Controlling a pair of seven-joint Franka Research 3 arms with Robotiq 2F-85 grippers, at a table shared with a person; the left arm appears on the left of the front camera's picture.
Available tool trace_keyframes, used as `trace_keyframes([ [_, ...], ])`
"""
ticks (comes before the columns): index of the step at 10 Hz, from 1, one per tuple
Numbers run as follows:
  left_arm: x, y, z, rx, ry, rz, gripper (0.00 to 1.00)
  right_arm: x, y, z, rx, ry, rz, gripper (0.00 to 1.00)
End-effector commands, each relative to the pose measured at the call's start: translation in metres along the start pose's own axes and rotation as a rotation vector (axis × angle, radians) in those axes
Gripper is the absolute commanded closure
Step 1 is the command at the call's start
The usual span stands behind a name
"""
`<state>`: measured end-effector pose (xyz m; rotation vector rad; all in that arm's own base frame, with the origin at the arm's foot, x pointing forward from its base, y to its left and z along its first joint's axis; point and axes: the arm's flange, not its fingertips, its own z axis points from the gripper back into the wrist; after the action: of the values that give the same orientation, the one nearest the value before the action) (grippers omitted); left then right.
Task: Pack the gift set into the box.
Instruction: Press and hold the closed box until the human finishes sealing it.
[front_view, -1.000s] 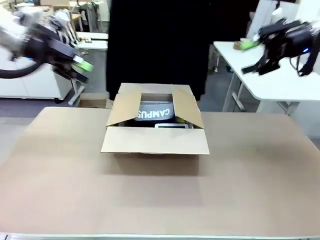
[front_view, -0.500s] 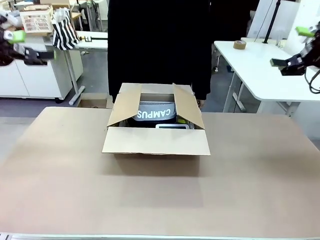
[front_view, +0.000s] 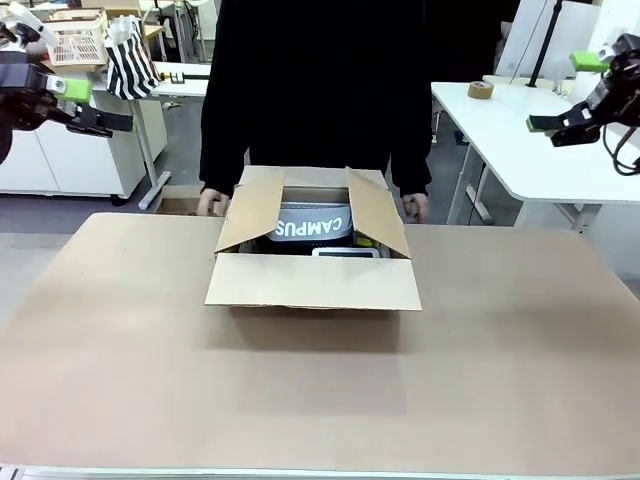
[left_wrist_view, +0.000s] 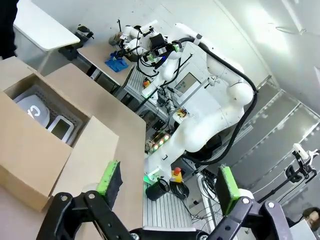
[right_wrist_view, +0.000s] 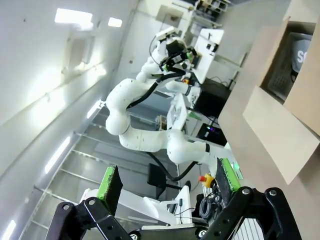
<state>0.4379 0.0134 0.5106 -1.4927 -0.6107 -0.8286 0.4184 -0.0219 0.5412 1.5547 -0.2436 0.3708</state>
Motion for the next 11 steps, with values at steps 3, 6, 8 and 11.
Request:
trace_keyframes([
  [3, -0.0015, -0.0047, 0.0029, 0.005, 0.007, 0.014, 0.00, -0.0009, 0.0017, 0.0027, -0.022, 0.002, 0.002, 0.00],
  [6, -0.0015, -0.0047, 0.0029, 0.005, 0.007, 0.014, 0.00, -0.0009, 0.0017, 0.0027, -0.022, 0.002, 0.002, 0.00],
  [8, -0.0015, -0.0047, 0.0029, 0.005, 0.007, 0.014, 0.00, -0.0009, 0.0017, 0.0027, -0.022, 0.002, 0.002, 0.00],
  [11, -0.0015, -0.0047, 0.0029, 0.005, 0.007, 0.014, 0.00, -0.0009, 0.0017, 0.0027, -0.022, 0.002, 0.002, 0.00],
])
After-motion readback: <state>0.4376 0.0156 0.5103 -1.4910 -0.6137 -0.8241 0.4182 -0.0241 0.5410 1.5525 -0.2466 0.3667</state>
